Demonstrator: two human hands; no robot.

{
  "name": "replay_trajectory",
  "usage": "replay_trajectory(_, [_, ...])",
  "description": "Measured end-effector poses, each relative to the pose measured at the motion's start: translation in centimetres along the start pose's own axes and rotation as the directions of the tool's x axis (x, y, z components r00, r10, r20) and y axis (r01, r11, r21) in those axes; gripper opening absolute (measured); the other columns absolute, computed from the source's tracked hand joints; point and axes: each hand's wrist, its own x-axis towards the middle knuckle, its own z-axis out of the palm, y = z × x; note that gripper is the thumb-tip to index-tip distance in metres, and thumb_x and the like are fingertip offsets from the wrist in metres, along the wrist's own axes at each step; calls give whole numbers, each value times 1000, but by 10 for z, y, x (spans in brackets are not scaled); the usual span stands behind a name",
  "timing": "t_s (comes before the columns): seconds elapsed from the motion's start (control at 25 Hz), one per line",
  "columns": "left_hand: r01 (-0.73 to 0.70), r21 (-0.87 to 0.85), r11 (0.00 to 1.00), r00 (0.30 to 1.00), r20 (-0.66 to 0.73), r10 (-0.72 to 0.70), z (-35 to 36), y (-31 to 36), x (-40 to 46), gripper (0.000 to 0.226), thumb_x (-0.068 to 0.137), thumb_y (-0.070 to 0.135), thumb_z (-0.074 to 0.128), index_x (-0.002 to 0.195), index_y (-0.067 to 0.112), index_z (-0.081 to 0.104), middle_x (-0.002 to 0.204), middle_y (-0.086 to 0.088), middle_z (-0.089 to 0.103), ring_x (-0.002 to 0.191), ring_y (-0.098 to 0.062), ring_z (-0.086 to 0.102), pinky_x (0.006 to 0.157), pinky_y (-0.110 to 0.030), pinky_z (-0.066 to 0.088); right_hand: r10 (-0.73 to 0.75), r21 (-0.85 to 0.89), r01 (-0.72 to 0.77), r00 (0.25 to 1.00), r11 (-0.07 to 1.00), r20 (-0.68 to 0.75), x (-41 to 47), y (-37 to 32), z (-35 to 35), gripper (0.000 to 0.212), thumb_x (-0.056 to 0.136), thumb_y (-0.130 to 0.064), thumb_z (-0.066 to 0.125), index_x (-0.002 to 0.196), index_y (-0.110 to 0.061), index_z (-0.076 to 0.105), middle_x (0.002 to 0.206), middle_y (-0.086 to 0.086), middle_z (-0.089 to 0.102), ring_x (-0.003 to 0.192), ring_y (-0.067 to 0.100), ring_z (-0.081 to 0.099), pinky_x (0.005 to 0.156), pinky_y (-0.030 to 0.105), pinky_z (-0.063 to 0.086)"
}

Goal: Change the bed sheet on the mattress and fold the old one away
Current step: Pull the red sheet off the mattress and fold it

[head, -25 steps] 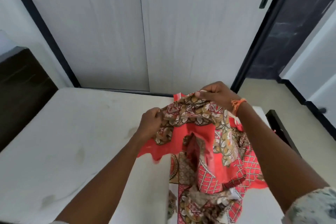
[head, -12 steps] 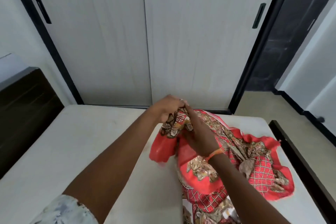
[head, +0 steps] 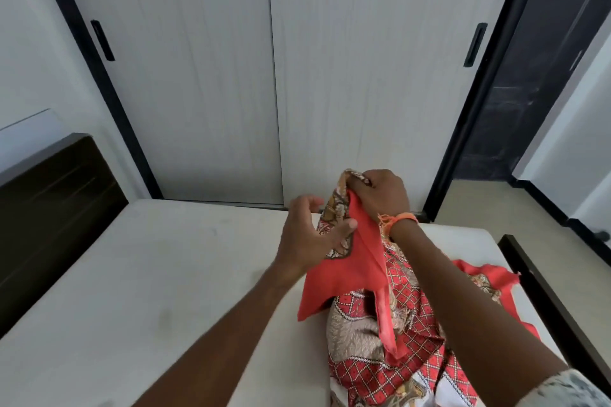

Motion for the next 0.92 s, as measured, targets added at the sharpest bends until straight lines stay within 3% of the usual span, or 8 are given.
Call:
replay_trajectory(0.08, [-58, 66, 996, 998, -30, 60, 24, 3, -11, 78, 55, 69, 81, 112, 28, 46, 108, 13, 54, 94, -2, 56, 76, -23, 50, -27, 98, 21, 998, 995, 65, 5, -6, 1, 60, 83, -50, 67, 46, -15, 35, 44, -3, 35, 44, 13, 36, 48, 28, 25])
replay_trajectory(0.2, [-6, 28, 1000, 998, -61, 7, 35, -3, -4, 51, 69, 43, 84, 105, 28, 51, 101, 13, 61, 92, -5, 60, 78, -24, 48, -188, 366, 55, 922, 929, 339, 9, -6, -9, 59, 81, -47, 73, 51, -9, 38, 54, 5, 30, 50, 14, 30, 52, 28, 23])
replay_trajectory(0.28, [-13, 34, 999, 999, 49, 12, 23, -9, 5, 25, 77, 27, 80, 94, 29, 61, 88, 16, 66, 83, 0, 62, 74, -23, 47, -264, 387, 66, 834, 920, 485, 14, 3, -25, 55, 81, -42, 74, 57, -1, 47, 57, 6, 36, 53, 15, 33, 51, 25, 25])
replay_trajectory(0.4, [16, 67, 998, 984, 177, -28, -7, -24, 19, 6, 85, 19, 69, 88, 19, 75, 84, 0, 75, 73, -7, 63, 75, -37, 52, -211, 351, 3, 804, 936, 556, 26, 29, -47, 55, 76, -49, 73, 68, 5, 62, 61, 8, 51, 57, 15, 43, 53, 22, 34])
replay_trajectory(0.56, [315, -297, 901, 943, 207, -261, -30, -13, 30, 17, 96, 17, 62, 106, 7, 70, 101, -23, 72, 83, -29, 67, 84, -44, 53, -140, 121, 92, 865, 988, 483, 39, 53, -49, 56, 82, -46, 70, 80, 10, 64, 72, 19, 58, 64, 22, 53, 58, 32, 40])
replay_trajectory(0.68, [414, -438, 798, 903, 306, -301, -24, 7, 35, 24, 97, 15, 60, 112, -2, 66, 101, -26, 70, 81, -31, 67, 81, -42, 56, -198, 46, 195, 908, 980, 370, 28, 44, -30, 21, 88, -16, 65, 106, -5, 64, 101, 11, 60, 97, 26, 61, 73, 24, 42])
replay_trajectory(0.8, [465, -537, 703, 880, 369, -300, -18, 26, 35, 34, 93, 14, 64, 117, -9, 62, 94, -23, 69, 75, -28, 66, 77, -37, 56, -409, 265, 323, 820, 908, 400, 0, 25, -12, 63, 79, -18, 73, 136, -19, 46, 124, 3, 51, 114, 14, 52, 95, 22, 42])
replay_trajectory(0.92, [469, -505, 724, 875, 373, -308, -24, 37, 33, 36, 89, 14, 70, 116, -7, 63, 95, -21, 69, 76, -27, 67, 79, -37, 57, -645, 245, 596, 703, 764, 301, -7, 20, 7, 49, 76, -20, 69, 124, -14, 60, 112, 2, 66, 102, 14, 62, 90, 27, 49])
